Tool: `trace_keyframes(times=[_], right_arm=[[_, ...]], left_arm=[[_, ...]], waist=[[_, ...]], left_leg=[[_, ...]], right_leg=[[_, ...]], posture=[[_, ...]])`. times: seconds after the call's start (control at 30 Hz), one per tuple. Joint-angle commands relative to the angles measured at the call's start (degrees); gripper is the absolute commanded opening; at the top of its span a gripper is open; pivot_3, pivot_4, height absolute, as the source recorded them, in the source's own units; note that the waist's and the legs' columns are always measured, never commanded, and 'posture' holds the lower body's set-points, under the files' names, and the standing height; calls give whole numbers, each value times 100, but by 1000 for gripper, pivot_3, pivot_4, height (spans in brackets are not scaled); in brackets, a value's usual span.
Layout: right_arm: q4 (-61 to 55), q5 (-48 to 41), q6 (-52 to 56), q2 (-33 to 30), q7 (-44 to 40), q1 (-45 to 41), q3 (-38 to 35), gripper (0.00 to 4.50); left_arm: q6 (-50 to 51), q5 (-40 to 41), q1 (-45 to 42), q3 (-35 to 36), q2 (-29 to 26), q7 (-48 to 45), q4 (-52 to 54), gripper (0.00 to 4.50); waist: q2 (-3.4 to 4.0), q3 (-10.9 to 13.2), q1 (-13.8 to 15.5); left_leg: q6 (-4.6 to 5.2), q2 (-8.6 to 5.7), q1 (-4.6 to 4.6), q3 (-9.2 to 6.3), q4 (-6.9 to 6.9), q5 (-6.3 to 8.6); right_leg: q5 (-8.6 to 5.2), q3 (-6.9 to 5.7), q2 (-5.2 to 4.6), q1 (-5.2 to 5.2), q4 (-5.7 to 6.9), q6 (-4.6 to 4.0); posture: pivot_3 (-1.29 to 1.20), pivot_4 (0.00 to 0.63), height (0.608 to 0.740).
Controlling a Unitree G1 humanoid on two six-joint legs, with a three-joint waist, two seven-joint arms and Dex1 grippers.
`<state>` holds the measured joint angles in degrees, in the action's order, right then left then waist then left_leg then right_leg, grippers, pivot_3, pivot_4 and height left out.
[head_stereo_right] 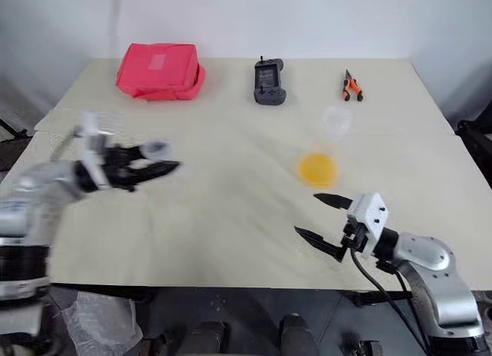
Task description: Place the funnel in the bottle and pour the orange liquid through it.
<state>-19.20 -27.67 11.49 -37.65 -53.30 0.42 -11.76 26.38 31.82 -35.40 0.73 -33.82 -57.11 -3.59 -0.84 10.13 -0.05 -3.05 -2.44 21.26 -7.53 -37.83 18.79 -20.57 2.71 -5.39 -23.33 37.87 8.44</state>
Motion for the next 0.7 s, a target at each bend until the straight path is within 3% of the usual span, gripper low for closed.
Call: trace_keyframes(times=[0.03,0.2,0.7], right_arm=[[-270,-81,-100,38,168,-19,-168,4500],[-556,-196,-21,138,389,99,-156,4500],[-939,-372,211,102,571,246,-92,4500]], left_arm=[[-920,-623,-273,-488,552,-51,-415,2359],[-1311,-978,-446,-854,988,-229,-691,2359],[-1756,-1463,-587,-854,984,-242,-929,2359]], waist=[[-1,0,-36],[0,0,-156],[0,0,-90]], left_leg=[[1,0,-3,10,-5,0],[2,11,-8,31,-3,1],[11,3,-8,28,-20,5]], right_leg=[[0,4,1,-1,1,0],[2,14,8,-14,16,-3],[10,25,0,-4,8,12]], posture=[[0,150,740],[0,150,740],[0,150,740]])
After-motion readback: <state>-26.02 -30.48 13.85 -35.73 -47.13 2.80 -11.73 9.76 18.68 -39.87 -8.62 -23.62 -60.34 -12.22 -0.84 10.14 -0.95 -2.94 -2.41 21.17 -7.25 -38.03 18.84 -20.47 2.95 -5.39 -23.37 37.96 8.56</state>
